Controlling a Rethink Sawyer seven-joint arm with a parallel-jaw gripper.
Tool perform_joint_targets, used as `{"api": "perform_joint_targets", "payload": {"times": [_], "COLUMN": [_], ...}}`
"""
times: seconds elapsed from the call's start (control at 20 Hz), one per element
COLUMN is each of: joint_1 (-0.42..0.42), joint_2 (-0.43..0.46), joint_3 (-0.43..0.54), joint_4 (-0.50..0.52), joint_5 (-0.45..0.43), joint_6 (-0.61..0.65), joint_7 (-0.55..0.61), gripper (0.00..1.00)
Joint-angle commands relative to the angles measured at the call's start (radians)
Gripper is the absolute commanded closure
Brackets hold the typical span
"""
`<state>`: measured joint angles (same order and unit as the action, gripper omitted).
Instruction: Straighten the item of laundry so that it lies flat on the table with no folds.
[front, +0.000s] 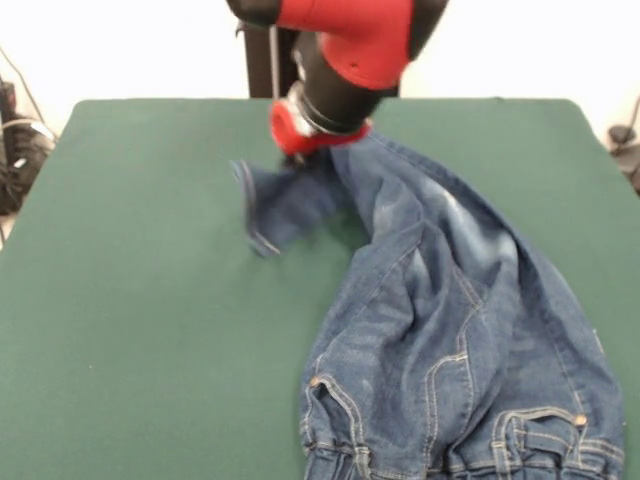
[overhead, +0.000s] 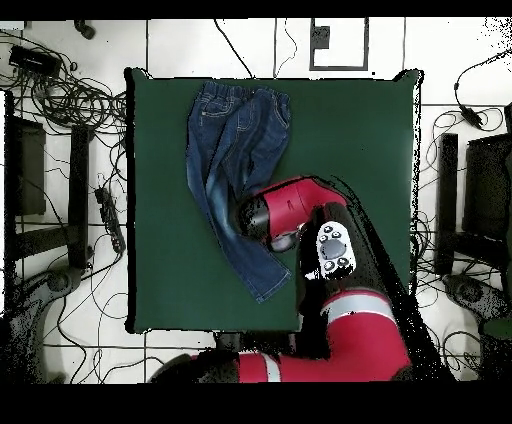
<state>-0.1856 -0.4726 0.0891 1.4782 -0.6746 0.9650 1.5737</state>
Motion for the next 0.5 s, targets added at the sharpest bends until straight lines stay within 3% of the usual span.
{"api": "perform_joint_targets", "payload": {"times": [0.05, 0.5], "joint_1": [0.040, -0.001], "joint_2": [0.027, 0.049], "joint_3": [-0.142, -0.181], "joint_4": [-0.011, 0.021], "joint_5": [0.009, -0.011], "joint_6": [0.290, 0.275], "joint_7": [0.146, 0.094], "gripper": [1.00, 1.00]}}
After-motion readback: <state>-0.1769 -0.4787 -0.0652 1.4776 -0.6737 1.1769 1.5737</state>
